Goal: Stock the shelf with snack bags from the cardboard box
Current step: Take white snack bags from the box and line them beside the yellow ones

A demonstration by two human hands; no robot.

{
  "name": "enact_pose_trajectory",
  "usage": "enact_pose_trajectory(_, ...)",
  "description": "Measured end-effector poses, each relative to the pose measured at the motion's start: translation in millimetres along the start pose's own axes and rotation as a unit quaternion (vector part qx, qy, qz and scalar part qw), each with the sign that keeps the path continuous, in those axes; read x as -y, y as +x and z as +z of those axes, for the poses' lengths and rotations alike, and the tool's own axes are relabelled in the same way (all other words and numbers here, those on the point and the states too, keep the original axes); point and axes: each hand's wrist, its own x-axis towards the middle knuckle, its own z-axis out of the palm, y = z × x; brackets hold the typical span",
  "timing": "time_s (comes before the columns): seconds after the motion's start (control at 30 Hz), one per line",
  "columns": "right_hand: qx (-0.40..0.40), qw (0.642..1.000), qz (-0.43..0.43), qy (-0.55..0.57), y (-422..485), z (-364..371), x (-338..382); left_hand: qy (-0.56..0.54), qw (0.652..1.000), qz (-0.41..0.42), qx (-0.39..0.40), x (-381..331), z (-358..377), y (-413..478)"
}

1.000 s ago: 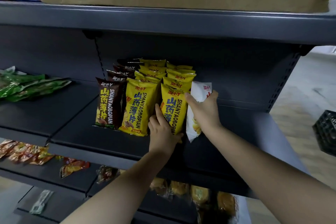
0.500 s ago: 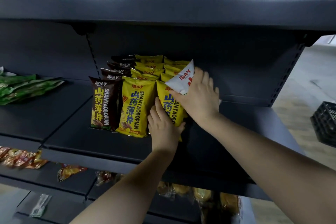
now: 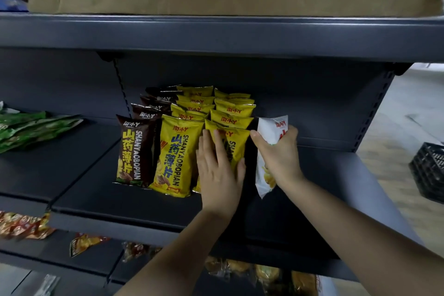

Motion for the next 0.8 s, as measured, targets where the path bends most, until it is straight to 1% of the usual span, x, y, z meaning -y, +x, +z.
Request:
enact_pose_trajectory(0.13, -0.006, 1.000, -0.001, 0.012, -5.5, 2.0, -7.9, 0.039, 0.999, -0.015, -0.005, 1.8, 11.2, 8.3)
enact_pose_trajectory(0.23, -0.005, 1.000, -0.014, 0.017, -10.8, 7.4, -10.9, 0.043, 0.999, -0.021, -0.013, 1.8, 14.4, 8.3)
enact_pose_trajectory(0.4, -0.012, 0.999, -0.025, 0.027, -14.0, 5.1, -9.7, 0.032, 0.999, -0.038, 0.004, -5.4, 4.2, 7.7)
enact_pose_trajectory(0.43, -0.010, 0.999, -0.029, 0.028, -13.8, 2.4, -8.2, 0.021, 0.999, -0.021, -0.010, -7.1, -1.2, 6.8)
enact_pose_trajectory(0.47, -0.007, 0.999, -0.033, 0.028, -13.3, -0.9, -6.9, 0.002, 0.999, 0.016, -0.031, -9.9, -6.9, 5.4)
enact_pose_trajectory(0.5, -0.004, 0.999, -0.035, 0.031, -12.6, -4.6, -4.8, -0.029, 0.996, 0.068, -0.045, -14.7, -12.3, 2.6)
enact_pose_trajectory(0.53, -0.004, 0.999, -0.036, 0.039, -10.5, -8.9, -3.6, -0.069, 0.990, 0.114, -0.041, -21.6, -16.0, -1.5)
enact_pose_trajectory(0.57, -0.009, 0.998, -0.034, 0.050, -7.5, -13.1, -1.8, -0.105, 0.984, 0.145, -0.014, -30.2, -19.4, -5.1)
enact_pose_trajectory(0.6, -0.015, 0.998, -0.027, 0.059, -3.0, -17.7, -1.0, -0.121, 0.980, 0.155, 0.030, -40.1, -21.2, -7.5)
enact_pose_trajectory(0.63, -0.021, 0.997, -0.016, 0.069, 1.9, -22.4, 0.1, -0.116, 0.979, 0.144, 0.080, -50.8, -20.9, -8.6)
enact_pose_trajectory(0.67, -0.025, 0.996, -0.003, 0.080, 7.1, -26.6, 0.7, -0.104, 0.979, 0.113, 0.138, -61.6, -18.4, -9.1)
enact_pose_trajectory(0.73, -0.024, 0.994, 0.024, 0.100, 15.0, -33.5, 2.8, -0.088, 0.963, 0.023, 0.253, -79.9, -9.9, -4.6)
enact_pose_trajectory(0.77, -0.014, 0.994, 0.034, 0.104, 17.5, -36.9, 4.2, -0.093, 0.952, -0.016, 0.290, -84.7, -3.3, -0.1)
enact_pose_trajectory(0.8, 0.005, 0.994, 0.042, 0.103, 20.0, -41.4, 5.3, -0.121, 0.942, -0.052, 0.310, -87.4, 3.9, 5.2)
